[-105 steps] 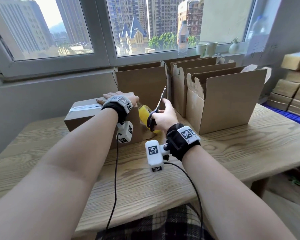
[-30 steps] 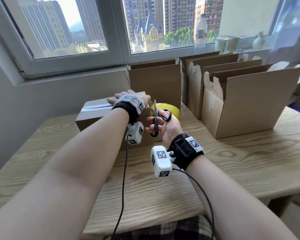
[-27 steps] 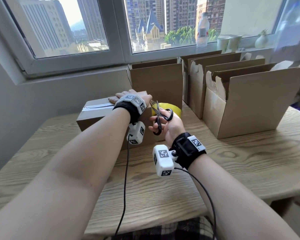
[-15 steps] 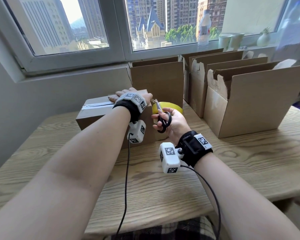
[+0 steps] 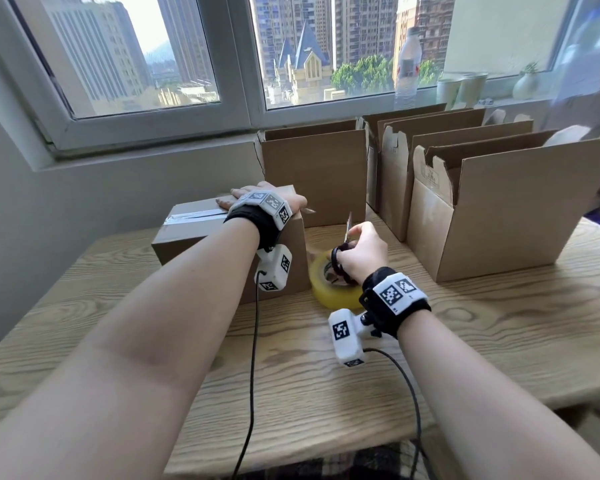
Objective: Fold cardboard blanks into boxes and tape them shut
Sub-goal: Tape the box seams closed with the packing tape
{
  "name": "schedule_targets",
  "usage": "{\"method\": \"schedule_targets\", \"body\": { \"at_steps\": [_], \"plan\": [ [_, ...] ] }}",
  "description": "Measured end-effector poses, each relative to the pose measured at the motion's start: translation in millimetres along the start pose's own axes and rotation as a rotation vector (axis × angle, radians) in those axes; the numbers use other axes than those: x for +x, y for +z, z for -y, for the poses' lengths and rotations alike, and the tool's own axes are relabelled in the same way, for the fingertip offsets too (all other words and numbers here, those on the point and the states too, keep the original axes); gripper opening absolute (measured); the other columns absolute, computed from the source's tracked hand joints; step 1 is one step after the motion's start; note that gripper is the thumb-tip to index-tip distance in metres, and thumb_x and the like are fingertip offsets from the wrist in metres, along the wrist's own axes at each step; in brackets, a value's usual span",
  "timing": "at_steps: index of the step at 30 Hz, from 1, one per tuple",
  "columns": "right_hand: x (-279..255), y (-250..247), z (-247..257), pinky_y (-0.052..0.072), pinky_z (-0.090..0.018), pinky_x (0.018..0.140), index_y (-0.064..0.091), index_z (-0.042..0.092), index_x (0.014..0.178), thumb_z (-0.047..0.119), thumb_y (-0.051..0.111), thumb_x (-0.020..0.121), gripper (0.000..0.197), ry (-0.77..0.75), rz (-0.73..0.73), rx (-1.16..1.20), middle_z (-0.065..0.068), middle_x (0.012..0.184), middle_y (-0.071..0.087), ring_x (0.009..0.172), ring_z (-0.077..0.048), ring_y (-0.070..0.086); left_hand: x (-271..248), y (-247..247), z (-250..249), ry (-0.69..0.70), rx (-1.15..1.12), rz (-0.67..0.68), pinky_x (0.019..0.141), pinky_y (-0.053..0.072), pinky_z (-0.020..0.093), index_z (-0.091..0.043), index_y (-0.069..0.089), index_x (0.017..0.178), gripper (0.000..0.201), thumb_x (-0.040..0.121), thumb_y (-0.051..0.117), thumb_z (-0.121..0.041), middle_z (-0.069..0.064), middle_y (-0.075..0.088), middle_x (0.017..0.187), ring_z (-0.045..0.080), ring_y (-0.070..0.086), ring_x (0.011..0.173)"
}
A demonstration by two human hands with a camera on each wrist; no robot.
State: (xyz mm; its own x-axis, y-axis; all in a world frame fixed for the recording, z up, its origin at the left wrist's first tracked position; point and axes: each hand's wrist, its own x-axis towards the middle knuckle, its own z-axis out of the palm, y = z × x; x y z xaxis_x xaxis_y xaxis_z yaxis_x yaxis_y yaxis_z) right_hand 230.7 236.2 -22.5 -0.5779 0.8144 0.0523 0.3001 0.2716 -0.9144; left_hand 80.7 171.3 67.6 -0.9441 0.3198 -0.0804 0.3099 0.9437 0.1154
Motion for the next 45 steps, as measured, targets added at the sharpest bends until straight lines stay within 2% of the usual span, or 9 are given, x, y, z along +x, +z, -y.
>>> {"method": "schedule_targets", "body": {
  "at_steps": [10,16,22,27,31,34,37,40,45],
  "plan": [
    [-7.9,-4.3,5.8,0.049,-0.026,0.073,0.068,0.011,0.092,0.012,0.065,0.075,0.017,-0.009,0.033,-0.502,-0.007,0.086,0.058,0.096,-0.032,0.063,3.0,-1.4,-1.0,0.036,0.05,0.05,0.108,0.013,0.07,-0.026,0.038,0.143,0.103,0.053,0.052,-0.074,0.017,0.029,0.155,0.047,0.017,0.143],
    [-18.8,-3.2,11.4,0.052,-0.033,0.079,0.054,0.014,0.084,0.009,0.058,0.087,0.007,-0.126,-0.008,-0.702,-0.013,0.105,0.067,0.105,-0.034,0.063,-11.5,-1.7,4.9,0.008,-0.005,-0.009,0.116,0.007,0.063,-0.012,0.023,0.152,0.101,0.075,0.056,-0.069,0.023,0.016,0.159,0.038,0.008,0.149],
    [-23.4,-2.1,18.6,0.048,-0.032,0.072,0.06,0.014,0.097,0.006,0.053,0.089,0.013,-0.201,-0.002,-0.959,-0.008,0.106,0.067,0.104,-0.03,0.064,-10.0,0.4,10.3,0.052,0.011,-0.005,0.113,0.0,0.067,-0.012,0.017,0.155,0.114,0.073,0.033,-0.09,0.021,0.008,0.162,0.038,0.004,0.15],
    [-29.9,-2.2,27.3,0.045,-0.032,0.069,0.058,0.016,0.093,0.006,0.052,0.089,0.013,-0.211,0.026,-1.048,-0.007,0.105,0.068,0.103,-0.029,0.065,-8.1,1.4,9.0,0.039,-0.01,-0.023,0.115,-0.002,0.065,-0.011,0.018,0.155,0.097,0.087,0.022,-0.079,0.018,0.009,0.163,0.035,0.003,0.15],
    [-24.9,0.2,27.4,0.047,-0.034,0.081,0.063,0.015,0.107,0.009,0.051,0.089,0.022,-0.279,-0.066,-0.956,-0.005,0.111,0.065,0.114,-0.028,0.054,-0.3,5.8,7.0,0.033,0.008,-0.045,0.116,-0.002,0.065,-0.009,0.017,0.155,0.087,0.093,0.018,-0.071,0.018,0.009,0.163,0.036,0.003,0.15],
    [-13.0,7.9,30.5,0.042,-0.032,0.099,0.066,0.016,0.124,0.013,0.051,0.094,0.034,-0.452,-0.105,-0.518,-0.003,0.126,0.065,0.122,-0.027,0.053,12.8,10.3,6.7,0.033,0.008,-0.049,0.115,-0.004,0.065,-0.007,0.017,0.155,0.073,0.099,0.023,-0.054,0.02,0.008,0.162,0.036,0.001,0.15],
    [-4.8,24.4,42.9,0.033,-0.027,0.114,0.055,0.012,0.139,0.031,0.049,0.102,0.042,-0.377,0.166,0.062,-0.004,0.142,0.056,0.134,-0.017,0.048,31.8,12.8,6.0,0.047,0.012,0.019,0.116,-0.001,0.064,-0.01,0.017,0.155,0.074,0.095,0.034,-0.048,0.021,0.009,0.162,0.039,0.001,0.149],
    [2.3,41.9,43.7,0.039,-0.038,0.111,0.065,0.023,0.124,0.056,0.042,0.094,0.05,-0.351,0.314,0.232,0.003,0.127,0.066,0.124,-0.014,0.057,53.5,16.0,7.9,0.079,0.102,0.037,0.113,0.004,0.069,-0.017,0.035,0.15,0.069,0.09,0.038,-0.051,0.017,0.026,0.157,0.042,0.011,0.147],
    [9.4,52.9,57.1,0.04,-0.042,0.102,0.063,0.01,0.103,0.047,0.036,0.104,0.047,-0.3,0.238,-0.012,-0.009,0.114,0.066,0.114,-0.03,0.056,44.1,9.6,22.3,0.257,0.098,0.048,0.114,0.028,0.052,-0.01,0.052,0.138,0.047,0.099,0.04,-0.034,0.016,0.047,0.144,0.04,0.037,0.137]
  ]
}}
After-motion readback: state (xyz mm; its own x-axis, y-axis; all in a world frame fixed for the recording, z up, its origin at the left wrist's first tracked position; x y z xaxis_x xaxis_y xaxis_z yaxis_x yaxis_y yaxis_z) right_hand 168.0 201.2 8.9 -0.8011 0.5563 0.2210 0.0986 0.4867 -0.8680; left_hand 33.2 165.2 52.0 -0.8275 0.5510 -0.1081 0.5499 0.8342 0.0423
